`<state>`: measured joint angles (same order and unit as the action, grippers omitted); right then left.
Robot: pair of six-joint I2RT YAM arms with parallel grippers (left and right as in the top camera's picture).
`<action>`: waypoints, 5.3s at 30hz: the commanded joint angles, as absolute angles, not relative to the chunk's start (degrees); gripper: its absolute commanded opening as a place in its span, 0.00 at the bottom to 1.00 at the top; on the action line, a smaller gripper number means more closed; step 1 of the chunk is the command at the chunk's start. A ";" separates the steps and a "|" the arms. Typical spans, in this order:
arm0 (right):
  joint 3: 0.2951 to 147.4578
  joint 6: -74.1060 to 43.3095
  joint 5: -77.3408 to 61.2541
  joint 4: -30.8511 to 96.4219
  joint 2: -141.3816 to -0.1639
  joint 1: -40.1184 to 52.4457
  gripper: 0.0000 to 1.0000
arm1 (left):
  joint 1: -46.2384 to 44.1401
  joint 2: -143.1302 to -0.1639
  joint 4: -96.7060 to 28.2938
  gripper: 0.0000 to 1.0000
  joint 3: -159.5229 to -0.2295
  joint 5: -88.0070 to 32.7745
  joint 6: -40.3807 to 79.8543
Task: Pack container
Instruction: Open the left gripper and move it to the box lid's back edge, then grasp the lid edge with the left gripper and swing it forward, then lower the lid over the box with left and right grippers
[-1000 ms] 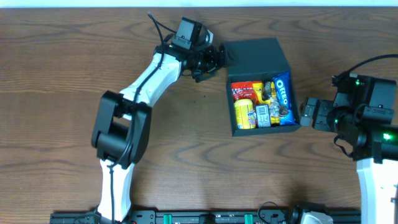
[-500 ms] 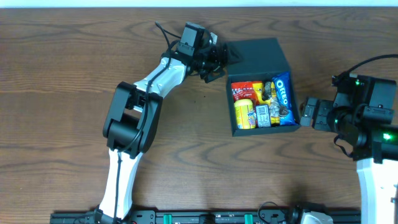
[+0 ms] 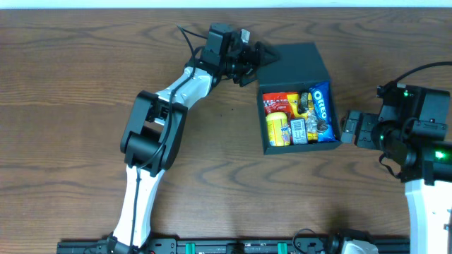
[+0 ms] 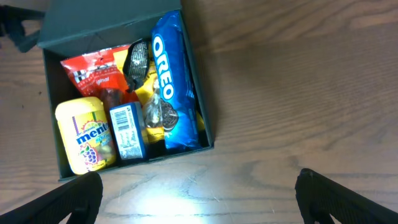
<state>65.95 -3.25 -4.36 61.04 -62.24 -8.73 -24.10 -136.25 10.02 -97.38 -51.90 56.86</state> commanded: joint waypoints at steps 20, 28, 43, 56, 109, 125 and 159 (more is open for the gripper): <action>66.63 -3.07 -4.69 61.06 -62.26 -9.02 0.99 | -23.90 -138.85 32.25 0.95 -100.88 -65.91 54.37; 66.63 -2.68 -4.69 60.77 -62.26 -9.04 0.99 | -23.92 -133.16 29.52 0.96 -101.03 -69.01 46.54; 66.63 -2.70 -4.69 60.36 -62.26 -9.04 0.99 | -27.20 -118.80 -14.33 0.96 -101.03 -53.67 11.27; 66.63 -2.68 -4.71 59.35 -62.26 -9.04 0.99 | -37.74 -115.02 -34.09 0.95 -101.03 -44.16 2.96; 66.63 -2.48 -7.99 59.35 -62.26 -9.04 0.99 | -44.40 -117.34 -47.62 0.95 -99.68 -11.64 6.02; 66.63 -2.46 -7.97 59.16 -62.26 -9.04 0.99 | -54.17 -108.92 -50.63 0.95 -99.72 -8.82 5.78; 66.63 1.91 -11.60 65.47 -76.23 2.33 0.99 | -60.73 -82.54 -59.16 0.95 -72.20 0.40 18.92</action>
